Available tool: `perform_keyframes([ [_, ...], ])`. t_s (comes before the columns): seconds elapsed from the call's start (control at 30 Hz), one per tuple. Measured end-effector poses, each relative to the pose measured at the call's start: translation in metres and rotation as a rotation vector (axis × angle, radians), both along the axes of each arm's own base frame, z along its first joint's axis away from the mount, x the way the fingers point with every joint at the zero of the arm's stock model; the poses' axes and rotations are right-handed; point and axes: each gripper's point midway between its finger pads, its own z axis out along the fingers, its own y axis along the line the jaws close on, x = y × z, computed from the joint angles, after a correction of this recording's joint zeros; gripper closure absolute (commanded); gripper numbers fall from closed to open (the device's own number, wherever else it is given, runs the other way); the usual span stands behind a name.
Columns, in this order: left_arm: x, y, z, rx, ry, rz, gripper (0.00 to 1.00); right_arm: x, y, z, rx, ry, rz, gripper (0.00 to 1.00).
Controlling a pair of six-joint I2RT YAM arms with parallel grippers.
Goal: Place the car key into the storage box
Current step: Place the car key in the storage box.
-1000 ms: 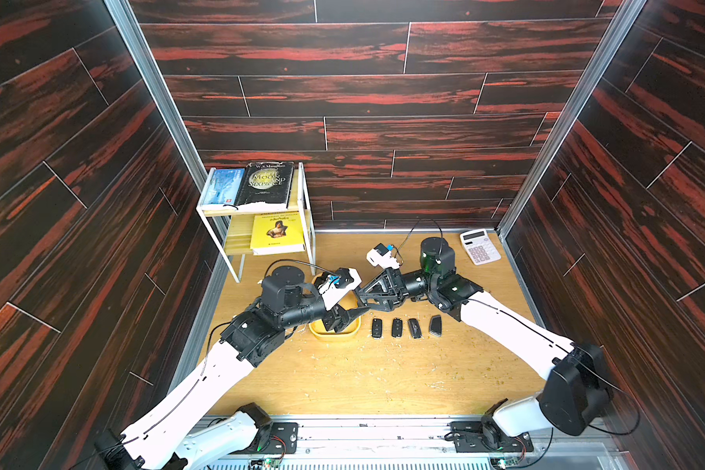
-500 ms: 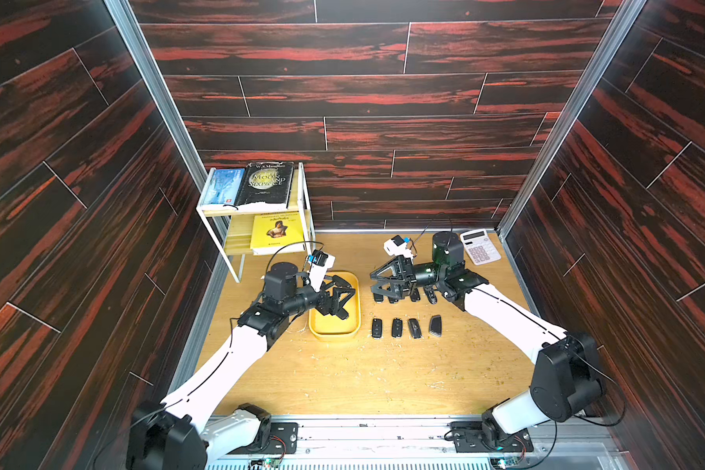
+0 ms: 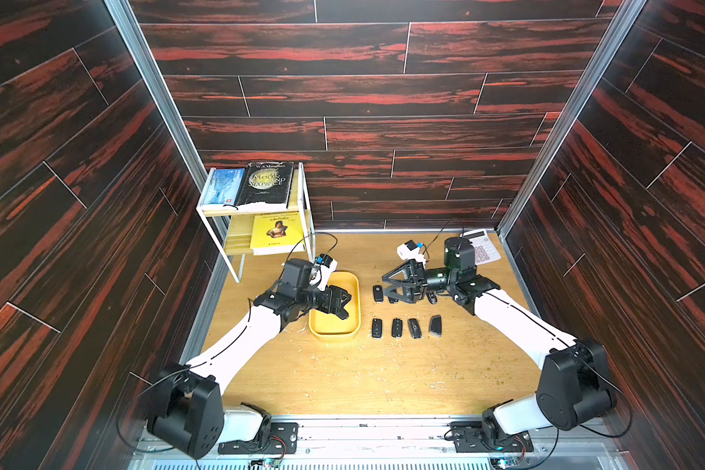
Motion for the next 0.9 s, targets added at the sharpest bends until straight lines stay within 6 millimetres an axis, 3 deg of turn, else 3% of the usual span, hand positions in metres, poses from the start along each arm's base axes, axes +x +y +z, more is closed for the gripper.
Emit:
perform_keyframes([
  [0.13,0.004,0.008,-0.010,0.078,0.040,0.023,0.68,0.000,-0.007,0.004,0.006,-0.024,-0.009,0.02],
  [0.27,0.012,0.013,-0.027,0.151,0.118,0.041,0.73,-0.004,-0.008,-0.005,-0.002,-0.006,-0.004,0.01],
  [0.47,0.018,0.020,-0.056,0.282,0.226,0.047,0.70,-0.008,-0.011,-0.009,-0.009,0.009,-0.003,0.01],
  [0.73,0.039,0.020,-0.066,0.384,0.266,0.035,0.70,-0.008,-0.013,-0.008,-0.006,0.000,-0.002,0.01],
  [0.9,0.053,0.016,-0.084,0.411,0.303,0.030,0.70,-0.009,-0.013,-0.007,-0.005,-0.003,-0.003,0.01],
])
